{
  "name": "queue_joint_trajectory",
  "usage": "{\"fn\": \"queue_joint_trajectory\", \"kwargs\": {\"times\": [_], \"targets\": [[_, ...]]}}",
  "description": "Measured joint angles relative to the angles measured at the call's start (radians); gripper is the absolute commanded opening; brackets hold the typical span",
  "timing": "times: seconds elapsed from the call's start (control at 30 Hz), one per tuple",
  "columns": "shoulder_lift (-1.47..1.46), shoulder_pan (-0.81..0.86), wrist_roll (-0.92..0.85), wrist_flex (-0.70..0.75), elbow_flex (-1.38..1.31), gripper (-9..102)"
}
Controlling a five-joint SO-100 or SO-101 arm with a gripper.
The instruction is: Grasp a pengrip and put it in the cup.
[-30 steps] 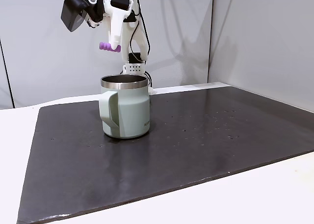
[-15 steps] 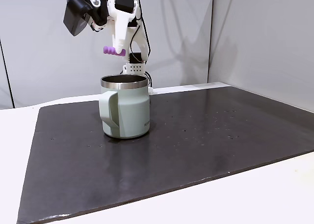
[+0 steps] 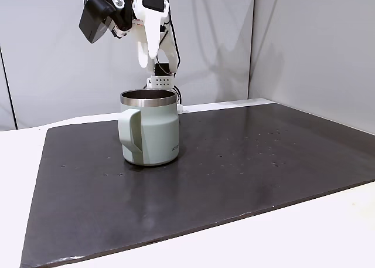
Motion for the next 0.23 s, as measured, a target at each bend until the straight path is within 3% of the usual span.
{"fn": "queue_joint_trajectory", "kwargs": {"times": [0.23], "targets": [[0.000, 0.000, 0.000, 0.000, 0.000, 20]]}}
